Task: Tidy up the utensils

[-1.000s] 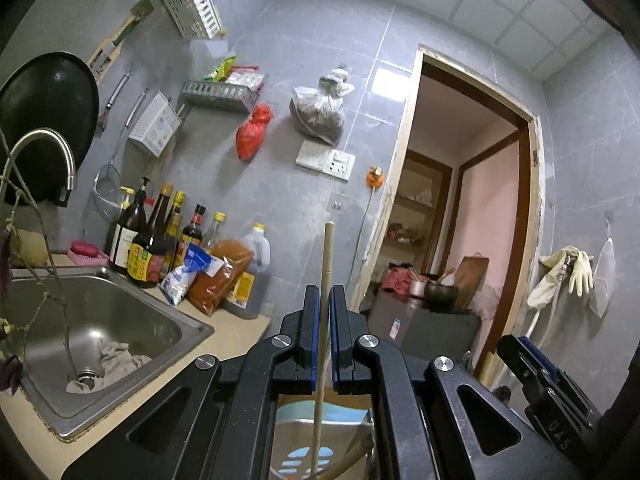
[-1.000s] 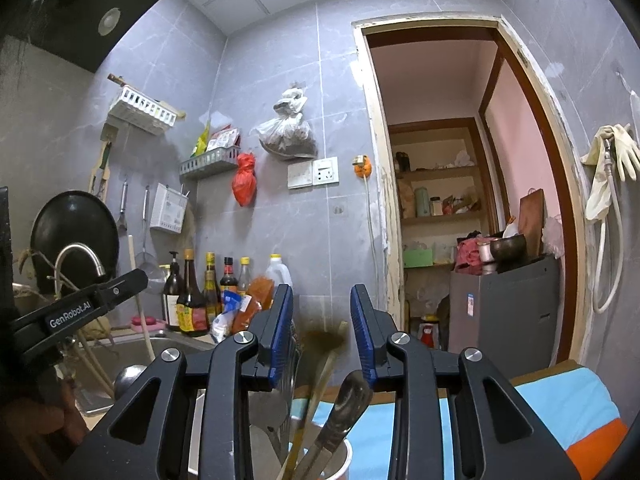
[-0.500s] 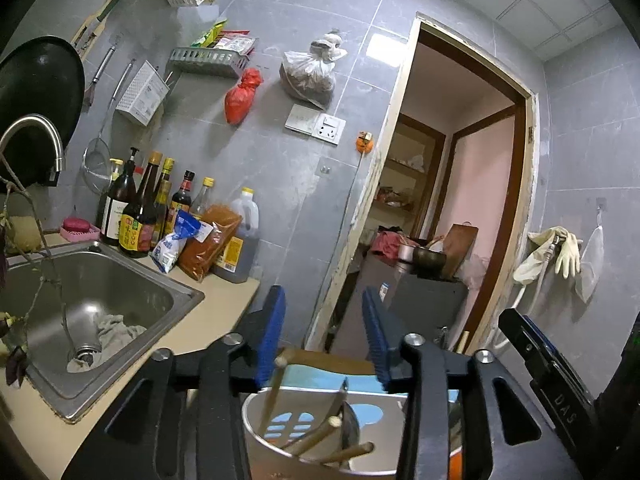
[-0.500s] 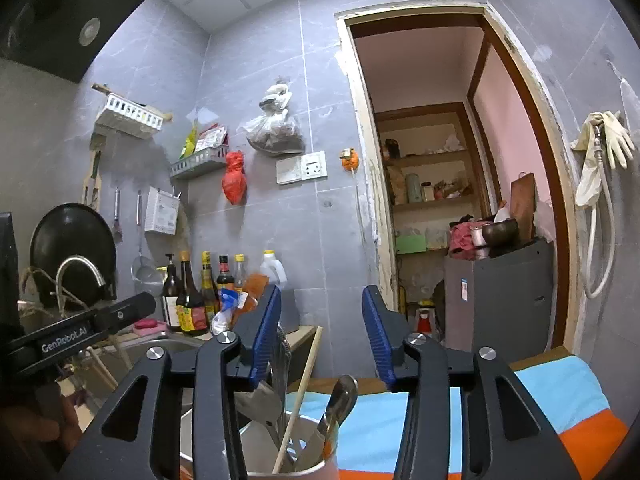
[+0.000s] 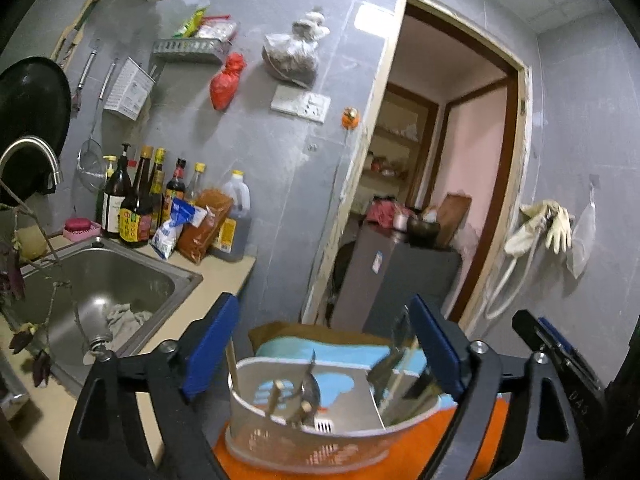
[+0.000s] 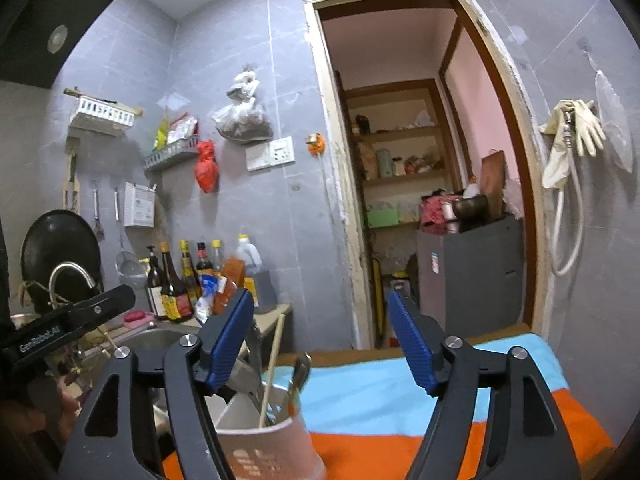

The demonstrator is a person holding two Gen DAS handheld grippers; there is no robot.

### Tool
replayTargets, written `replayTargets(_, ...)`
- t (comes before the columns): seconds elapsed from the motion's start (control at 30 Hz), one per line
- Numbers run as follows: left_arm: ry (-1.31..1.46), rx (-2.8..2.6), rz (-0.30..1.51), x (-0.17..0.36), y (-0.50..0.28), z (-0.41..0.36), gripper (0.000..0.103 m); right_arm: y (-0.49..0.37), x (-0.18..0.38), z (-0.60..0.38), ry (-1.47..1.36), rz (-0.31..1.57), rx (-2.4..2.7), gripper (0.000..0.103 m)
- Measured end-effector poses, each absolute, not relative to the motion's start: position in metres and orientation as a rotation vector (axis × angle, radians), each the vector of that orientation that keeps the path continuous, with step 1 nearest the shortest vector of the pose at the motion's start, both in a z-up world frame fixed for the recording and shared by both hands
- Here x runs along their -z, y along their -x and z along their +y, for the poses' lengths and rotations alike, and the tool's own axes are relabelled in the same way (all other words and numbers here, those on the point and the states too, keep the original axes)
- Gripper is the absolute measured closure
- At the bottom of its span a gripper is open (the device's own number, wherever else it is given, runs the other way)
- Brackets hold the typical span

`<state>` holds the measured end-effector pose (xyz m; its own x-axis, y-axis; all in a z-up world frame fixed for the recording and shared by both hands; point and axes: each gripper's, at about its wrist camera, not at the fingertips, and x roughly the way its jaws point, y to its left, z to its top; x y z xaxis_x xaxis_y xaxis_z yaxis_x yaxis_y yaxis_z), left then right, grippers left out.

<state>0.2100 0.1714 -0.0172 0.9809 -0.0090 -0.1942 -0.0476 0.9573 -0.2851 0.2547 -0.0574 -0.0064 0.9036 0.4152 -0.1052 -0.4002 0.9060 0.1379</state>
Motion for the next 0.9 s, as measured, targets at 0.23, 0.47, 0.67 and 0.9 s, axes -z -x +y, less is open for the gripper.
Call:
replayTargets(0.23,0.296,-0.022,0.295,0.007,-0.192,0.155,0.008,-0.235,-0.008,-0.082,-0.119,0.219,-0.395,0.020)
replayTargets(0.47,0.228,0.013,0.399,0.000,-0.173,0.120,0.006,-0.209,-0.019,-0.118,-0.124,0.277,-0.359,0.006)
replayTargets(0.67,0.206,0.027,0.419,-0.002,-0.143,0.090,0.006,-0.182,-0.031,-0.149,-0.099,0.321,-0.350,0.000)
replayTargets(0.9,0.197,0.023,0.456,0.001,-0.104,0.066,0.006,-0.147,-0.034,-0.179,-0.078,0.393,-0.347,0.000)
